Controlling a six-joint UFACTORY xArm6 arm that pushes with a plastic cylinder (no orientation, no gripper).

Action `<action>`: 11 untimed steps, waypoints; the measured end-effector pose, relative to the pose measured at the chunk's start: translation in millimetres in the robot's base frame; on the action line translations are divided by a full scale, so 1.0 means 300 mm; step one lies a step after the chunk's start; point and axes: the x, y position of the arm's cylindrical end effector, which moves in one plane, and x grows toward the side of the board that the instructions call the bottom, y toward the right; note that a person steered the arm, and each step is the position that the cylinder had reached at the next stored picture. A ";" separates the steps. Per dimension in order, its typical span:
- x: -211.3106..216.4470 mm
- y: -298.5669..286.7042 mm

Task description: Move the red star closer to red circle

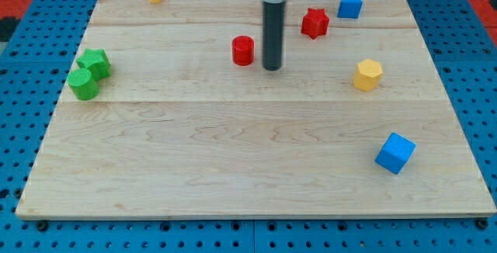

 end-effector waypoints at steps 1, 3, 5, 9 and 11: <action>-0.147 -0.179; -0.031 -0.700; -0.181 0.022; -0.316 -0.005; -0.384 -0.086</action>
